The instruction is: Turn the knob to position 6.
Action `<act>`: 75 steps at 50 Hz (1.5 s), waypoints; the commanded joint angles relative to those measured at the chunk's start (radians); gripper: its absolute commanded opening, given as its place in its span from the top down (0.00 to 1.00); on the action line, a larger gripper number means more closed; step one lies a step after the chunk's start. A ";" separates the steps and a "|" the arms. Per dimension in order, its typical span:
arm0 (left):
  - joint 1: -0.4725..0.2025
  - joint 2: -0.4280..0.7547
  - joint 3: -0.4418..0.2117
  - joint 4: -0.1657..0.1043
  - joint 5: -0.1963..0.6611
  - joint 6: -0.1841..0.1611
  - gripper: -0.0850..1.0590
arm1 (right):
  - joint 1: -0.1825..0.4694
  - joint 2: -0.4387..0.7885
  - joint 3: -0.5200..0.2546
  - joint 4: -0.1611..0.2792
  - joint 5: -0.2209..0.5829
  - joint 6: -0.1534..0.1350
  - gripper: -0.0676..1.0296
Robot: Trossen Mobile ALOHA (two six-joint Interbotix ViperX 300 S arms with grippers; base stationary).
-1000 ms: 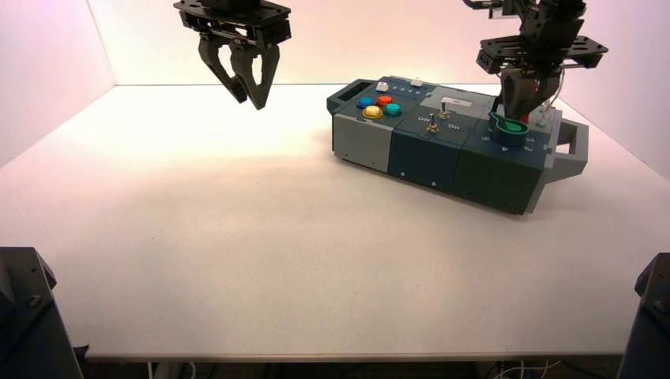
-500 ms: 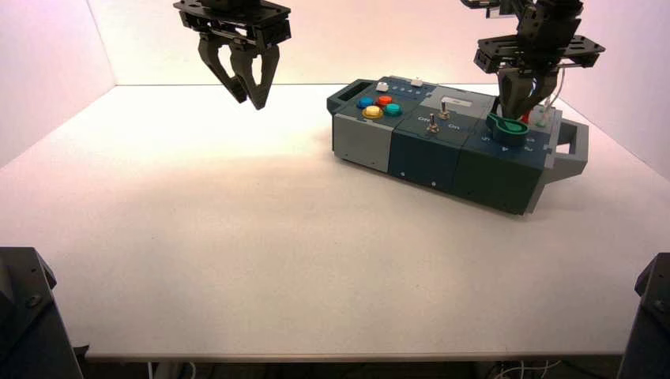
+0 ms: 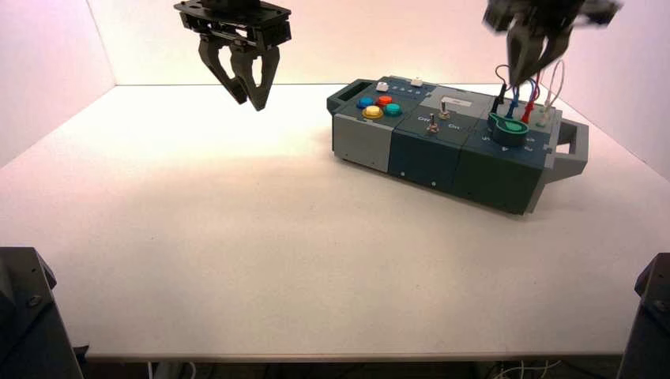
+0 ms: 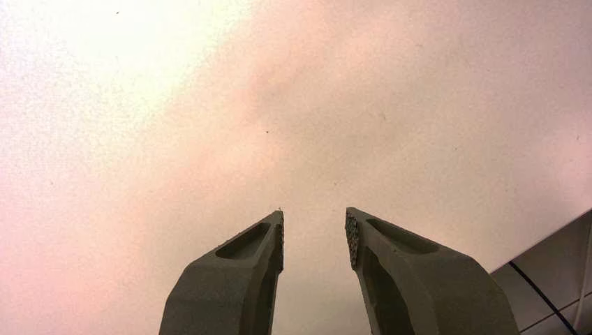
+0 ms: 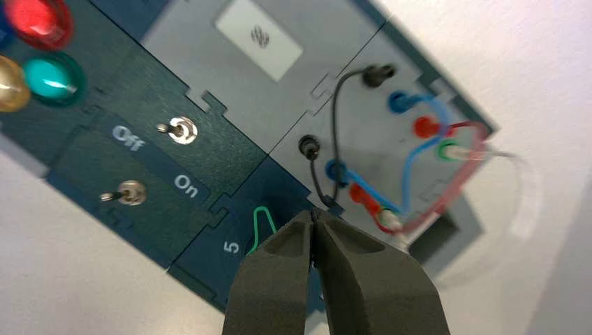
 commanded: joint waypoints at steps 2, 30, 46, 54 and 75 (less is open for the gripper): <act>-0.008 -0.012 -0.032 0.000 -0.003 0.003 0.50 | 0.014 -0.149 0.000 -0.002 0.008 -0.017 0.96; -0.008 -0.037 -0.038 0.003 -0.009 0.003 0.52 | 0.048 -0.712 0.298 0.058 -0.063 -0.040 0.13; 0.040 -0.129 -0.011 0.005 -0.061 0.003 0.52 | 0.084 -0.899 0.460 0.092 -0.121 -0.034 0.13; 0.054 -0.166 0.011 0.005 -0.101 0.003 0.52 | 0.115 -0.916 0.469 0.095 -0.141 -0.026 0.15; 0.054 -0.181 0.017 0.008 -0.101 0.003 0.54 | 0.176 -0.900 0.474 0.095 -0.152 -0.023 0.15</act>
